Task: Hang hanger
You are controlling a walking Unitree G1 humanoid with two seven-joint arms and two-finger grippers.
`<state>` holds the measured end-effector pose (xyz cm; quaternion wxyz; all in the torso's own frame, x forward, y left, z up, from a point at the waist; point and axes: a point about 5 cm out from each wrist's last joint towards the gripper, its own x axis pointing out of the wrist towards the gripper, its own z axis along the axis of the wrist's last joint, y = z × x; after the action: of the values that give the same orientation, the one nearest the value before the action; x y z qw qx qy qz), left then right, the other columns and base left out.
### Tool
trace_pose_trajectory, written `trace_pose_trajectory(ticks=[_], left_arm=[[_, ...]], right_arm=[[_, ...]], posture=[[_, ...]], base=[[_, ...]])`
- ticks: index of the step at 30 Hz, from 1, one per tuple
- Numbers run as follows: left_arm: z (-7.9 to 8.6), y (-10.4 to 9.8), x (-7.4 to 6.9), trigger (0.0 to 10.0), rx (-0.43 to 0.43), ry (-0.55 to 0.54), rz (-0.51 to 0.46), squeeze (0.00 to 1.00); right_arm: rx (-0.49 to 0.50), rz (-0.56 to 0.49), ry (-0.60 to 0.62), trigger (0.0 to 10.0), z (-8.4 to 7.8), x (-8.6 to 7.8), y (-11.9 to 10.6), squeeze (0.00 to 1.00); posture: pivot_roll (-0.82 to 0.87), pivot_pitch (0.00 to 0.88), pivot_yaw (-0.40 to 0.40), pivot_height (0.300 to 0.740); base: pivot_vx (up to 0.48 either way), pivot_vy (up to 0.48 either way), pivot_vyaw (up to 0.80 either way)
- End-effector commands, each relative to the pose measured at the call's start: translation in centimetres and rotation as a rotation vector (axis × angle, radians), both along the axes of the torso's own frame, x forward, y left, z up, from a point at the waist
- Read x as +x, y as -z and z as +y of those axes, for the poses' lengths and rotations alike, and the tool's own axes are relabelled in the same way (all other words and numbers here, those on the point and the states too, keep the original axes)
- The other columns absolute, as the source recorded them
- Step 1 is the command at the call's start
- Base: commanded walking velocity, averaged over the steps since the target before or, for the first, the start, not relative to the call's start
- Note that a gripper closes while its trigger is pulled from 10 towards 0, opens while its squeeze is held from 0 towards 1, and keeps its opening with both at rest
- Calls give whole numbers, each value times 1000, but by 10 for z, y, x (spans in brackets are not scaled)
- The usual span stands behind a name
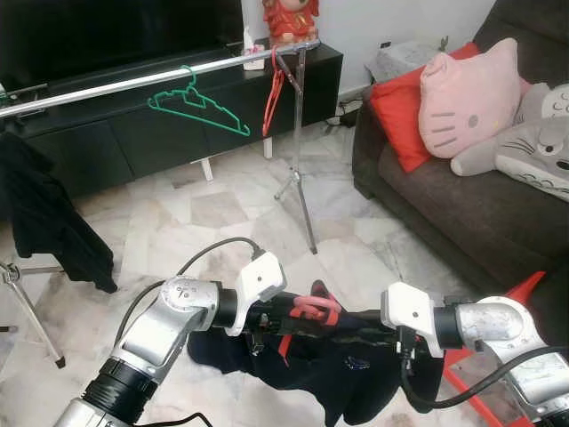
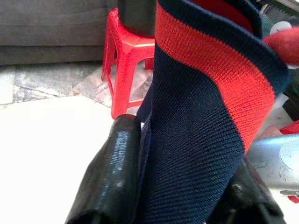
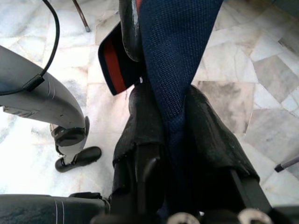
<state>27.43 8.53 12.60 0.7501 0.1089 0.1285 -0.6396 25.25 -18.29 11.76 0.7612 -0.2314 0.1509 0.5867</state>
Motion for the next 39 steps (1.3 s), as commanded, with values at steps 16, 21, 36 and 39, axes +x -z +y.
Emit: trace_pose_trajectory(ticks=[16,21,36,39], left_arm=[[-9,-3,0,0,-20,39,-20,0],[-9,-2,1,0,-26,24,-21,0],[33,4,24,0,86,-201,-76,0],[42,7,24,0,116,-221,-79,0]], right_arm=[[52,-13,-1,10000,2,3,-12,1000],[48,-11,5,10000,1,2,-11,1000],[31,-5,63,10000,-23,-8,-17,1000],[31,-2,73,10000,-27,-10,-18,1000]], posture=[[-158,30,27,740],[-158,30,27,740],[-163,33,25,740],[-163,33,25,740]], base=[[0,0,0],[0,0,0],[0,0,0],[0,0,0]])
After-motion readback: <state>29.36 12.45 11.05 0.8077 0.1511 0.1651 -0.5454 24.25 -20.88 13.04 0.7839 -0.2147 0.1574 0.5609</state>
